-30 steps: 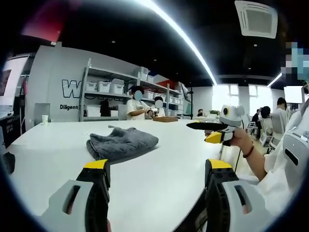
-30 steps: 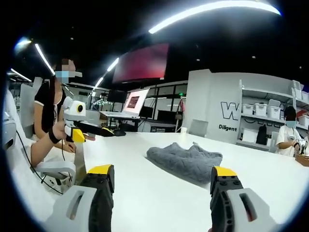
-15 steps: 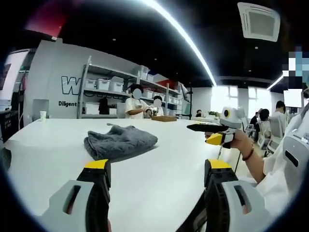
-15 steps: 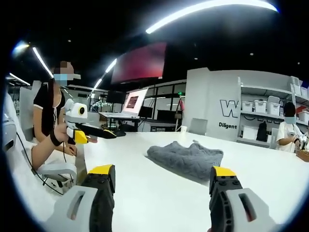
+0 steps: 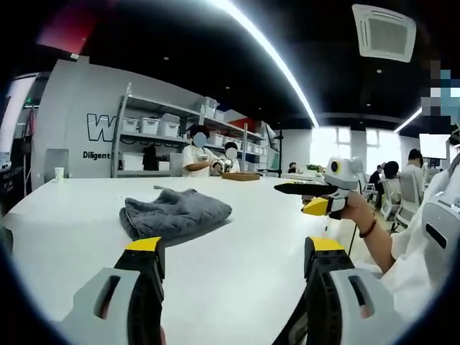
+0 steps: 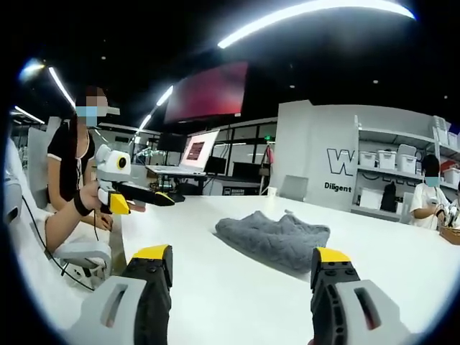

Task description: Open the folded towel by lifting each exposed corner and separating the folded layers until the towel lies flat within the target outline without major curled edges

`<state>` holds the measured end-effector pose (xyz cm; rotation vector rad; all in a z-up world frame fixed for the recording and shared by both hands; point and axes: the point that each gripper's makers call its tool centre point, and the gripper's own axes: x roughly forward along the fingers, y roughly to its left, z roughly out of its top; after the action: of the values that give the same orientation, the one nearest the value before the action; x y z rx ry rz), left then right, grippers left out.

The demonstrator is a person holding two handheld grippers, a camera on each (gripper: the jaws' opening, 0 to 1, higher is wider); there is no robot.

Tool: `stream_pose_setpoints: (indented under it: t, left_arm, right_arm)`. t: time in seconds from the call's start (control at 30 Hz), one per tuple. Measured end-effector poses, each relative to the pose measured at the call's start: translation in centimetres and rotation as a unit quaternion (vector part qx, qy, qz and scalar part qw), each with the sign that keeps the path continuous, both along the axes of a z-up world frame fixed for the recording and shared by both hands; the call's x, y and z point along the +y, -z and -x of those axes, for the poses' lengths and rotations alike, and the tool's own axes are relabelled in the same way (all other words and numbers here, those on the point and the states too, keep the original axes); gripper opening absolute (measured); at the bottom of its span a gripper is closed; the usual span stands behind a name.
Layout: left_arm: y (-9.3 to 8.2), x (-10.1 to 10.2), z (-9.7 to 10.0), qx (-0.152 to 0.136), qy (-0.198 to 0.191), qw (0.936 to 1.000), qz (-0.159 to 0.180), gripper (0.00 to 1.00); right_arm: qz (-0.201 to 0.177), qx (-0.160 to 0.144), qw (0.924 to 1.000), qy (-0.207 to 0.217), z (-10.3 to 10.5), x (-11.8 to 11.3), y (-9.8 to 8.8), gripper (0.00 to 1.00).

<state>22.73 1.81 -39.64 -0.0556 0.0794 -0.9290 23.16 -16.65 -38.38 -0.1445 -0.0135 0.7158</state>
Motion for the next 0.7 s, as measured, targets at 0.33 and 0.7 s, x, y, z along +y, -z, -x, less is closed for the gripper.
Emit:
stream_pose_setpoints:
  t: [0.33,0.7]
  left_arm:
    - [-1.3,0.0,-0.5,-0.016,-0.006,0.9998,0.013,0.77]
    - [-0.8,-1.0,-0.4,0.0,0.015,0.9997,0.018,0.77]
  right_arm:
    - [-0.002,-0.001,1.0,0.001,-0.5,0.0,-0.3,0.77]
    - [0.005,-0.003,1.0,-0.001,-0.9,0.3,-0.7,0.77]
